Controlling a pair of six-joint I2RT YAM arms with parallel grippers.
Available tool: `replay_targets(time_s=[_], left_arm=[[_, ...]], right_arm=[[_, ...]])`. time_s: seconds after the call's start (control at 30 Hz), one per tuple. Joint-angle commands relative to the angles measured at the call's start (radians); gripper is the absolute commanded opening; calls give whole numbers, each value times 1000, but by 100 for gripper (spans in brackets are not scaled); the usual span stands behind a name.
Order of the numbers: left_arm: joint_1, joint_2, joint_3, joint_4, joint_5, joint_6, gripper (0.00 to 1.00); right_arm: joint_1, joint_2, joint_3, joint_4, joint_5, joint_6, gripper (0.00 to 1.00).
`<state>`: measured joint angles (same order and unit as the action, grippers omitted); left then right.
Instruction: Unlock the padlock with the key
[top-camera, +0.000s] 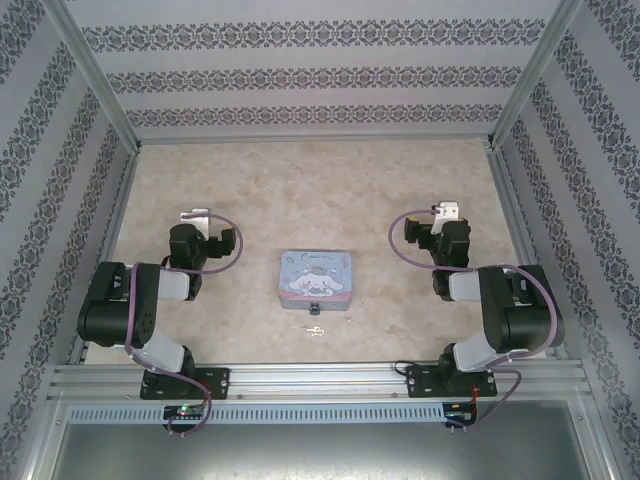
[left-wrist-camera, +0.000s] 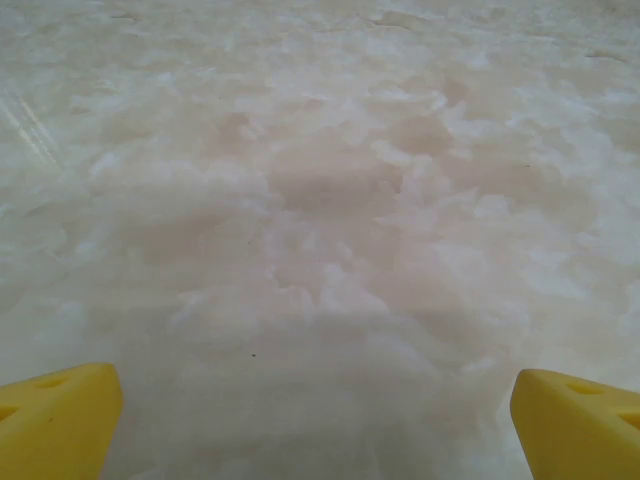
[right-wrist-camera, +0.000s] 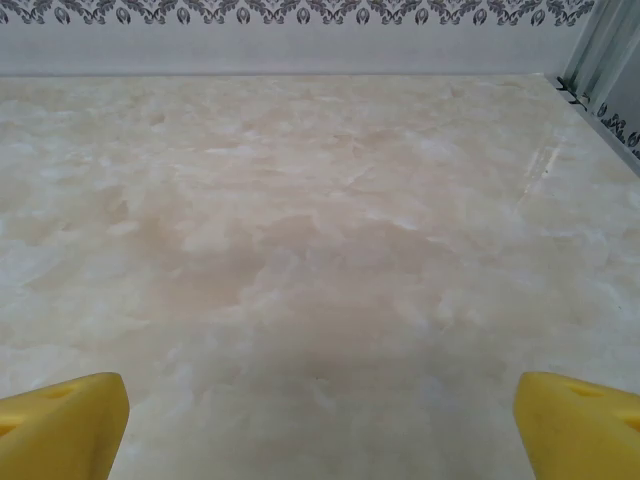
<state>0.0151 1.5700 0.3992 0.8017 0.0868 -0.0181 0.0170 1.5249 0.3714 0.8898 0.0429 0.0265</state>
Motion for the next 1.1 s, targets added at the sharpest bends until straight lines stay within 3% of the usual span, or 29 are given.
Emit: replay_targets(time_s=[0.0,0.9,1.07], left_arm=[[9,-7,18,24,16,19,100],[9,-14,16,22,14,16,100],[9,-91,89,-164,7,15,100]], right_arm=[[1,-15,15,5,-1,1,98],[-20,-23,16,0,-34,21,98],[-20,-125,47,-139,22,44,98]])
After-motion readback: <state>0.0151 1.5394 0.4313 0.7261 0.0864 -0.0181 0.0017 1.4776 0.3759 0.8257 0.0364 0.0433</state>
